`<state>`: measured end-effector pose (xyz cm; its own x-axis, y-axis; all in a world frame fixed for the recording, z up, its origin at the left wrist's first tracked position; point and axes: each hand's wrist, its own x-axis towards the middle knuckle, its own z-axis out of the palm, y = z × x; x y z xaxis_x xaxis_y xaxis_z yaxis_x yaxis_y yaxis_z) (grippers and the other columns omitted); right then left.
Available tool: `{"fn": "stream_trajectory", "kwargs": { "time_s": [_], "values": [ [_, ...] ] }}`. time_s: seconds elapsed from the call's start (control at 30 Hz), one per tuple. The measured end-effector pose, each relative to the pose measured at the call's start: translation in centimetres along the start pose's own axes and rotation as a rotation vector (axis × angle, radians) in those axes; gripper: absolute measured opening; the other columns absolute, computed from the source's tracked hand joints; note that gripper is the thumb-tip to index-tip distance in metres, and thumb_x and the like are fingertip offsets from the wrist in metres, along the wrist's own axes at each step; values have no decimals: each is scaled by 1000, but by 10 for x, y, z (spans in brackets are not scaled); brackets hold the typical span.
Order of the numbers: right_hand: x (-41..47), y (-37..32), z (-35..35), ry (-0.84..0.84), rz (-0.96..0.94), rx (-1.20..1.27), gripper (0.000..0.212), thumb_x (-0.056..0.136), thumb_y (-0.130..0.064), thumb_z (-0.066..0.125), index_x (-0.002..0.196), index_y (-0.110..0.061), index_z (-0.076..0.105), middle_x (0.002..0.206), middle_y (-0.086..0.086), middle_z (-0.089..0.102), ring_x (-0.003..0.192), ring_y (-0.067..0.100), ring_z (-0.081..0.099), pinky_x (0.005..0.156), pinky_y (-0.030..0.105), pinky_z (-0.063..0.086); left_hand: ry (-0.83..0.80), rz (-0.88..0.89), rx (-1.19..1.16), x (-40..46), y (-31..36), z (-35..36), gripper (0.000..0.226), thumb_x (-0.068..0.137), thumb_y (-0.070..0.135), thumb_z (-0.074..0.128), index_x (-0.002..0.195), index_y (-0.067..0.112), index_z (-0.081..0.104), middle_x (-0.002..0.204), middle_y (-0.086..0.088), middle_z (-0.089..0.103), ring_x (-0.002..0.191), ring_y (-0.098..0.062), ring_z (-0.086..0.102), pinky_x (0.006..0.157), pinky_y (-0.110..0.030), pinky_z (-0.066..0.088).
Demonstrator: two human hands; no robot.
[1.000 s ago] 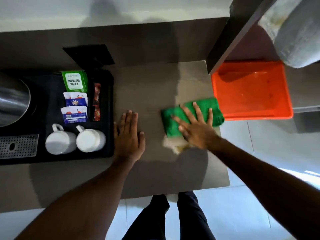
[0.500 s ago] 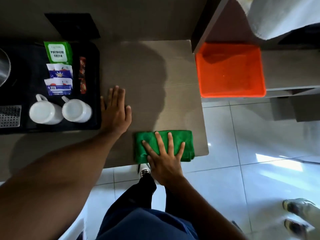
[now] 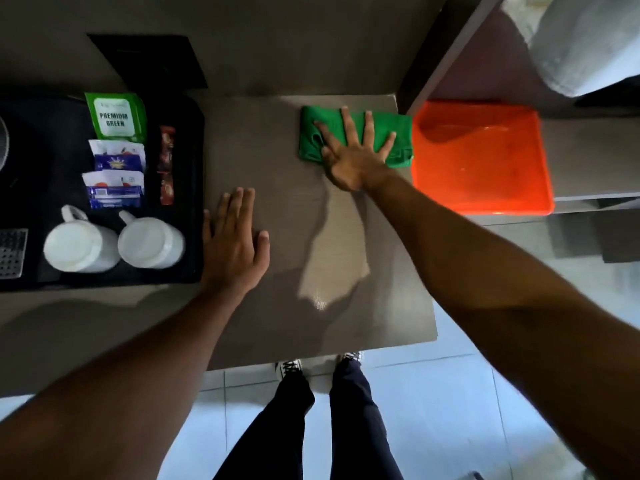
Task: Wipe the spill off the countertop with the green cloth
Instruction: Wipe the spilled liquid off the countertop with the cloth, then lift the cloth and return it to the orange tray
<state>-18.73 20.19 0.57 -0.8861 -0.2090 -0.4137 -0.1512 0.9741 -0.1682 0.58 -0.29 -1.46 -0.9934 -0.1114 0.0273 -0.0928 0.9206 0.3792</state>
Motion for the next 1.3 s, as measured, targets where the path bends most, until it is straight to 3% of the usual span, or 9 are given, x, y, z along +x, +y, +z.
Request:
{"fn": "stream_trajectory", "kwargs": {
  "time_s": [0.13,0.27,0.53,0.7,0.83,0.9,1.0,1.13,1.3],
  "values": [
    [-132,-11,67,177,-58,-51,58,97,-55,31,155,-51,25,172,1,16,157,44,9,113,81,4,1,2,18,-2,0,-1,79,88,31,48,161,15,21,167,-12,32,155,-29,28,124,-55,16],
    [-282,-22,138,178,-66,-93,64,95,-53,40,156,-52,20,170,4,22,154,48,20,111,82,8,-41,-10,24,-1,3,-5,80,89,31,47,161,15,18,167,-14,31,155,-31,27,124,-56,16],
    [-335,-16,146,-89,-126,-86,83,79,-80,41,155,-50,28,166,7,33,145,48,39,106,81,17,-88,-81,-169,-31,30,-47,81,90,40,45,159,5,23,164,-22,34,148,-41,37,117,-60,29],
    [-330,-19,127,-228,-98,-7,72,80,-40,39,152,-49,35,158,7,45,134,50,53,100,82,32,-44,-102,-241,-57,39,-65,85,89,50,45,155,1,31,157,-28,42,139,-48,46,110,-60,39],
    [-322,-13,115,-324,-47,117,54,85,-42,41,136,-48,58,143,10,63,116,51,66,77,79,50,-15,-201,-256,-58,49,-74,87,88,55,43,155,0,32,155,-29,43,139,-48,47,112,-56,39],
    [-312,-5,94,-350,-215,-41,54,87,-32,44,138,-46,53,155,13,50,125,57,57,79,79,49,-2,-193,-238,-50,65,-79,86,88,54,42,152,-3,37,153,-31,46,138,-49,48,112,-58,40],
    [-293,26,53,-257,-295,234,61,89,-26,57,143,-39,33,160,9,39,129,43,57,95,55,55,-9,-118,-178,-25,104,-90,84,88,55,39,151,-1,40,155,-28,45,140,-47,47,114,-57,38],
    [-254,88,-14,11,-76,824,35,82,-19,69,112,-26,53,104,-4,65,94,21,65,78,18,52,-13,3,-133,26,156,-106,84,90,58,38,155,6,37,162,-21,37,147,-41,39,116,-55,34],
    [-186,157,-71,123,228,1177,39,97,-4,60,136,-12,58,121,8,70,111,29,69,87,38,59,0,67,-7,75,205,-112,81,92,63,36,159,18,27,168,-12,28,153,-36,28,118,-62,31]
  ]
}}
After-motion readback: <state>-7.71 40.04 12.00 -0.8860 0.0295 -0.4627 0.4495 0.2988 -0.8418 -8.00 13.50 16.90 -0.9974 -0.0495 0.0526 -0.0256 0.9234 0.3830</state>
